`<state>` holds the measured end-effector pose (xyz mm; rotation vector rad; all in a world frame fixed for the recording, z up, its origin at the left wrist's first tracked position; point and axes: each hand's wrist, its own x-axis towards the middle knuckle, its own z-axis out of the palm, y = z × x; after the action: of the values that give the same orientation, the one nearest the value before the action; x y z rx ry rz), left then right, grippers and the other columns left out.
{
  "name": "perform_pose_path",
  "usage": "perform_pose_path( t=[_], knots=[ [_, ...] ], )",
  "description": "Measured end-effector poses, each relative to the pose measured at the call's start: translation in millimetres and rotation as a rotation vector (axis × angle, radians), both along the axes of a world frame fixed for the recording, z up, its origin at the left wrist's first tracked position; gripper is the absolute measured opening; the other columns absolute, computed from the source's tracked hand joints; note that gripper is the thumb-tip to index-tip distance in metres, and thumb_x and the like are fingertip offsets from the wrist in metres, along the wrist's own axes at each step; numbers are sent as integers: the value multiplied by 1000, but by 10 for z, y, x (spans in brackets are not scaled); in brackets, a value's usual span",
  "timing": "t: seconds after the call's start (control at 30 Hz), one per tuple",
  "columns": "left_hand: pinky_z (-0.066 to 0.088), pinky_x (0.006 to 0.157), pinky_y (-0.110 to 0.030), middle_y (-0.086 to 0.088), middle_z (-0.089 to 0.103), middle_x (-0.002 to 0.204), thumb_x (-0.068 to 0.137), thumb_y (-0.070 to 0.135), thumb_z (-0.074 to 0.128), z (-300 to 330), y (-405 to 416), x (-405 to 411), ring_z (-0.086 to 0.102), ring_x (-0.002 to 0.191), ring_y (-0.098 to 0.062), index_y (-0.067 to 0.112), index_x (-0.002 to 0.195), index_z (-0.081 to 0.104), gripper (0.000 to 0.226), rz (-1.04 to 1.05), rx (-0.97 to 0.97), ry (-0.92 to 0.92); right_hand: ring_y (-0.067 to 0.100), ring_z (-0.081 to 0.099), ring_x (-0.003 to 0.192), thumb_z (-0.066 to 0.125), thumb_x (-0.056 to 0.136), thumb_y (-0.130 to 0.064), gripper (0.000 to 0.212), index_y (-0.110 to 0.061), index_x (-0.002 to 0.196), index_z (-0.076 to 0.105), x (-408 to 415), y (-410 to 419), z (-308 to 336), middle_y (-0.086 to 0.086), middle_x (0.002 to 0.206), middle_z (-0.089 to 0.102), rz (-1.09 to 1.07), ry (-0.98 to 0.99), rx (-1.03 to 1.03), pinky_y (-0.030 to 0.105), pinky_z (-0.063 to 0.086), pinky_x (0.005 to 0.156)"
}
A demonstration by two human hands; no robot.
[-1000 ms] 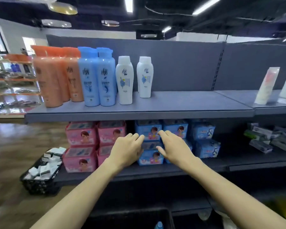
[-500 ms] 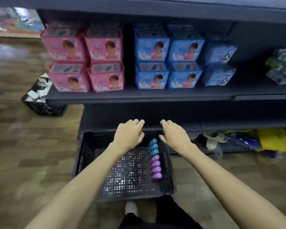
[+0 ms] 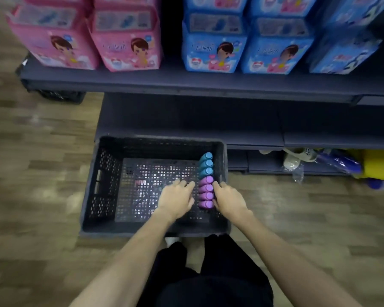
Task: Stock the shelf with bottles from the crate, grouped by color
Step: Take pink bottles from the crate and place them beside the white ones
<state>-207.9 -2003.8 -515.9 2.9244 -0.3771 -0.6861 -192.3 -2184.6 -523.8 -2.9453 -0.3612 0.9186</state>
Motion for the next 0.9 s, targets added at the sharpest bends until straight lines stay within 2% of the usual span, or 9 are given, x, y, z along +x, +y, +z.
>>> perform_pose_path(
  t=[0.07,0.1,0.17,0.23,0.33,0.5,0.63,0.9],
  knots=[
    [26,111,-51,-11,38,146,94,43,41,-144,-55,-50,25,139,-31,25,147,28,58,97,3,145,33,57,110,54,94,-20,43,-12,134,40,2,54,-134,12,124,52,11,56,23,41,48,84],
    [16,115,-55,-12,30,152,95,45,40,-214,-73,-79,15,144,-32,27,150,23,61,144,-14,202,34,57,109,54,94,-21,41,-15,132,40,1,84,-214,11,124,52,-5,84,42,43,51,84],
    [11,117,-56,-11,23,156,96,46,37,-330,-88,-130,7,147,-31,29,152,20,60,187,-34,241,33,58,107,55,90,-18,41,-22,128,38,4,137,-370,9,126,53,-25,129,48,49,50,90],
    [12,117,-55,-10,24,156,97,46,36,-428,-74,-176,7,148,-29,29,152,21,59,194,-34,254,32,58,111,56,89,-12,46,-18,131,40,3,196,-518,11,129,53,15,174,16,49,48,96],
    [12,118,-55,-10,24,156,98,47,36,-569,-31,-230,7,148,-30,31,152,18,59,236,-26,292,31,55,122,58,92,-10,50,-7,139,42,5,243,-782,15,136,50,91,214,-68,38,46,97],
    [11,118,-54,-10,23,157,100,48,31,-786,55,-276,5,148,-30,32,153,13,58,269,-43,360,32,55,123,40,100,-4,40,-4,139,42,-2,240,-1158,16,138,50,91,255,-175,38,46,97],
    [15,118,-50,-11,29,153,101,46,30,-895,109,-348,11,146,-31,30,153,14,57,289,-68,372,33,60,116,29,102,-5,34,-4,135,37,18,259,-1342,17,133,53,31,204,-153,41,49,90],
    [25,114,-41,-10,42,140,101,42,32,-1100,77,-505,31,135,-30,25,151,20,54,320,-121,376,30,68,102,32,101,-7,34,-3,135,38,-72,251,-1466,16,122,62,56,146,-164,37,53,79]
  ],
)
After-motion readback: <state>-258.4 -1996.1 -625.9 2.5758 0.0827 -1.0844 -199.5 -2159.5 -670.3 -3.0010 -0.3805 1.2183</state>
